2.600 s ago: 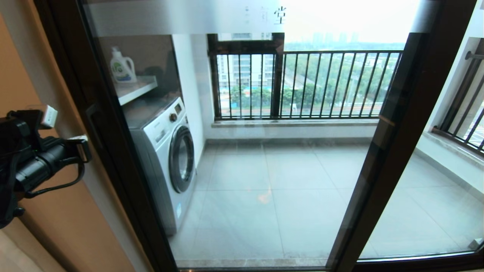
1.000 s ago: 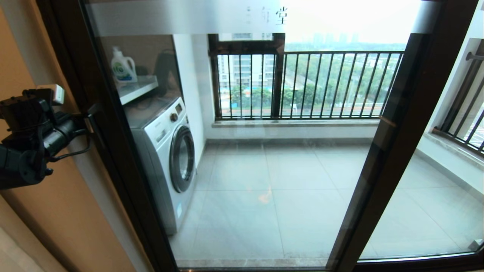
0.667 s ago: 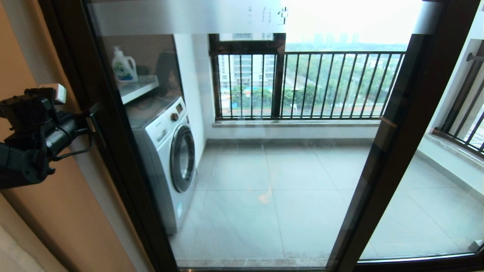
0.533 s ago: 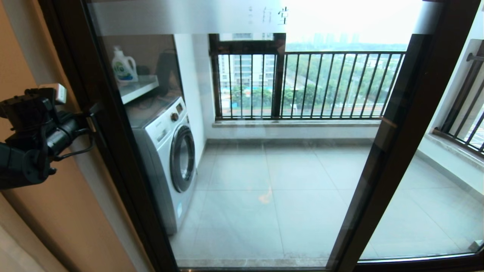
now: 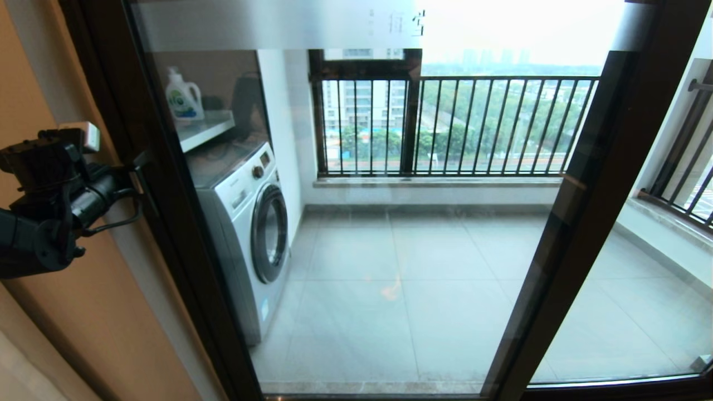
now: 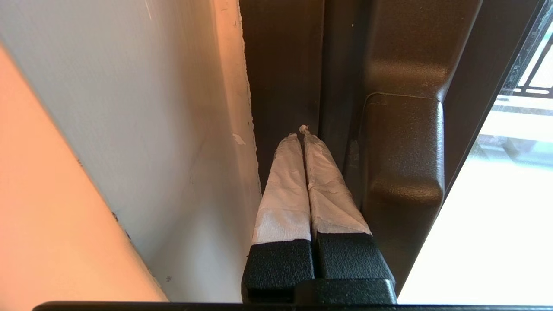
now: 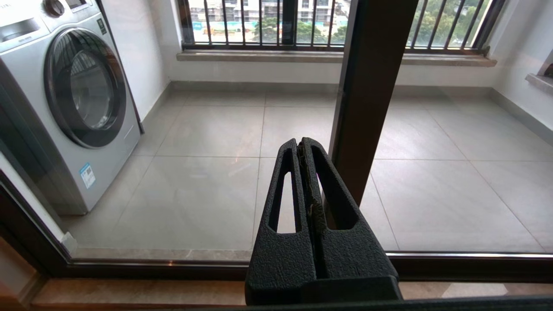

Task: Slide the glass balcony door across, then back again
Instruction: Open the slid door

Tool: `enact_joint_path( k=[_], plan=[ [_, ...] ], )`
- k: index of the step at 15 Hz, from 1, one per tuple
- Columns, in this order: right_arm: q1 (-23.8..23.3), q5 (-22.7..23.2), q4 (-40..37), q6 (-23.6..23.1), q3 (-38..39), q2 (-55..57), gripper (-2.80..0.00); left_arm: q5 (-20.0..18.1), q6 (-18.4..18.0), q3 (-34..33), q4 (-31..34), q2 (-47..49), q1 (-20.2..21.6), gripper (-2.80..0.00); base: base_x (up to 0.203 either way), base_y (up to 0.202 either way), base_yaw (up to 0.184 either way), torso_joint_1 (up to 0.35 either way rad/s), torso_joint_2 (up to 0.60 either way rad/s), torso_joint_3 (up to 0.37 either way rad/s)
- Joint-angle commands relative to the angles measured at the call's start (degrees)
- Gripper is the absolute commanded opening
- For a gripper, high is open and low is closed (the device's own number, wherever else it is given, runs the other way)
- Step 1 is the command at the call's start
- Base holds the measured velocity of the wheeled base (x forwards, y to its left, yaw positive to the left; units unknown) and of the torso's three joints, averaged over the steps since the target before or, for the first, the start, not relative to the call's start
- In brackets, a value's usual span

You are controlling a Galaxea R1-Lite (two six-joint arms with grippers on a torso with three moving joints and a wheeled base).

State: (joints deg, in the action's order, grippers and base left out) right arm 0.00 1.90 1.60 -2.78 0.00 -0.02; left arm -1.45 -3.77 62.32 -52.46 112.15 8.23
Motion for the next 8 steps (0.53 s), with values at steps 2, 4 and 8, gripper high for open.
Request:
enact_joint_path(
  k=[2, 4, 8],
  plan=[
    [0.0, 0.0, 0.1, 0.0, 0.7, 0.0, -2.80, -0.2, 0.0, 0.0, -0.5, -0.4, -1.6, -2.80, 0.000, 0.000, 0.000, 0.000, 0.00, 0.000],
    [0.0, 0.0, 0.1, 0.0, 0.7, 0.0, -2.80, -0.1, 0.0, 0.0, -0.5, -0.4, -2.4, -2.80, 0.000, 0.000, 0.000, 0.000, 0.00, 0.000],
    [0.0, 0.0, 0.1, 0.0, 0.7, 0.0, -2.80, 0.0, 0.0, -0.1, -0.5, -0.6, -3.3, -2.80, 0.000, 0.000, 0.000, 0.000, 0.00, 0.000]
  ],
)
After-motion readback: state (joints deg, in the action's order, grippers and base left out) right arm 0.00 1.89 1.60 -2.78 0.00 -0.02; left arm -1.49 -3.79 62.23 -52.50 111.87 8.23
